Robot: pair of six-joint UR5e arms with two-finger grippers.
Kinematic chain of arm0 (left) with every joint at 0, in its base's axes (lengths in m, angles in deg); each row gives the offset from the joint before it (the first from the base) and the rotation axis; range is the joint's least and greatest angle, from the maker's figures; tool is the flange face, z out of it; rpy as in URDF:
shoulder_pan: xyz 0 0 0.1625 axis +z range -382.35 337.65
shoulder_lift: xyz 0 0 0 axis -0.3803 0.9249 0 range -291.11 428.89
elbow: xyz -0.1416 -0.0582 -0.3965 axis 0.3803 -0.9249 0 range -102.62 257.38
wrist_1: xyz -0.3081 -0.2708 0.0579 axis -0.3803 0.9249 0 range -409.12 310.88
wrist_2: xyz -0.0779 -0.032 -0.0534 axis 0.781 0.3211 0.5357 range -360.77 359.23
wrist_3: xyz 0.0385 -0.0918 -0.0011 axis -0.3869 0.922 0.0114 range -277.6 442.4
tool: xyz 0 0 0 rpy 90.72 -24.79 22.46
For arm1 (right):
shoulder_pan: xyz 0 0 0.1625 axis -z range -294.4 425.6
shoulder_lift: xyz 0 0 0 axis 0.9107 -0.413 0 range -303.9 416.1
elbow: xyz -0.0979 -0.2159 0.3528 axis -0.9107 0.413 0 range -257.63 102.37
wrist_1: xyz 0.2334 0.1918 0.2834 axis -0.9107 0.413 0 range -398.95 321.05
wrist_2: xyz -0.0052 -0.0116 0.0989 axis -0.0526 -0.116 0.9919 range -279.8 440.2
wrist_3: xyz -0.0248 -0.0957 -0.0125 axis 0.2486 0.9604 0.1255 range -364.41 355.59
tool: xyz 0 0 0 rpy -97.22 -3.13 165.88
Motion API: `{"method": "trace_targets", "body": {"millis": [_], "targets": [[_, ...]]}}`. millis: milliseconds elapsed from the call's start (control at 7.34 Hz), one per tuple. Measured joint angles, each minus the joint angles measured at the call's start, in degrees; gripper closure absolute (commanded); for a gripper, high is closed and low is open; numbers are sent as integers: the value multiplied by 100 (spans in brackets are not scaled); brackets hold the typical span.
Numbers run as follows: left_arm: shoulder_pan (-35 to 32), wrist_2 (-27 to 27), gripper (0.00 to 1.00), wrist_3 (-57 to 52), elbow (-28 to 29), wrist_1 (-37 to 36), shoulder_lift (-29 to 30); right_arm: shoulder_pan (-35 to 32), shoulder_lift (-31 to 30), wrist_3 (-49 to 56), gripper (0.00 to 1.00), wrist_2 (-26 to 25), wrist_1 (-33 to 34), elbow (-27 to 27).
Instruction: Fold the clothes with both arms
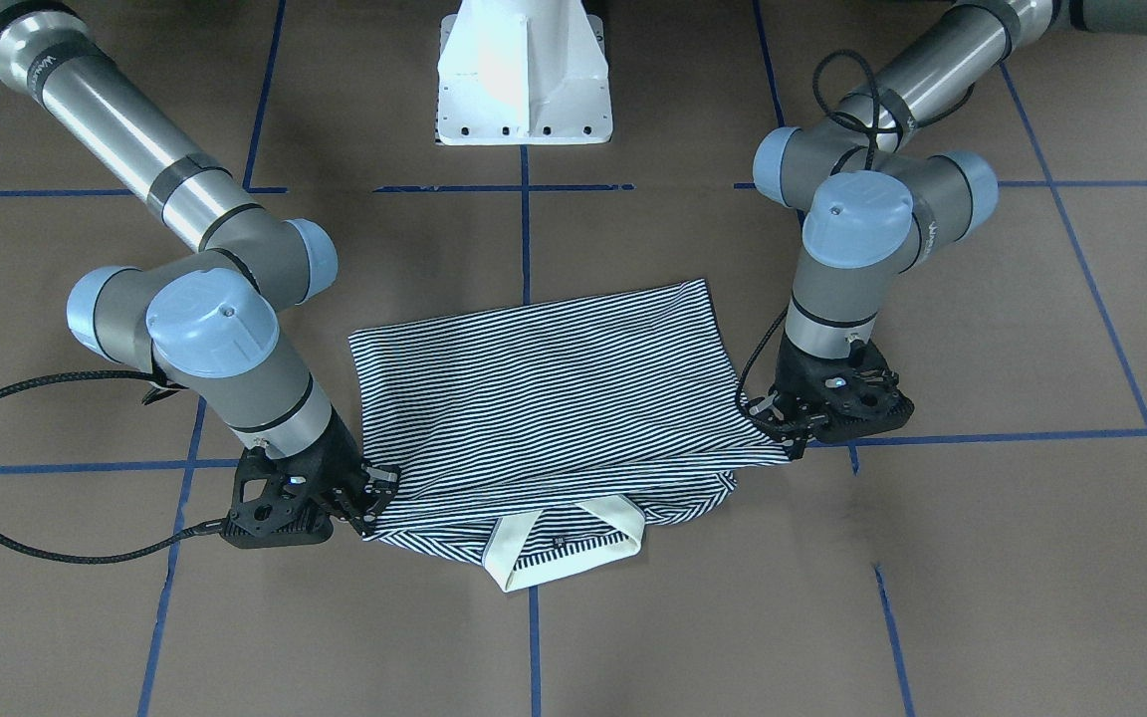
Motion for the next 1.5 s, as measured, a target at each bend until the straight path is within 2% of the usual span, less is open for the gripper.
{"method": "trace_targets", "body": {"millis": [272,409,545,1089,1226,1498], "targets": [[0,6,100,27,-2,-1,64,5,-9,-21,100,0,-135,-16],[9,8,78,33,-13,-5,95,5,-30,-48,77,3,-341,-19],[18,8,1,71,-18,-3,119,5,-54,-57,1,14,-475,-18],[25,11,0,297,-19,222,119,8,-120,-79,0,128,-518,-60],[24,15,0,297,-26,218,120,-13,-281,-139,0,322,-363,-362],[23,23,0,312,-78,196,130,68,-906,-428,0,525,706,-1614]]}}
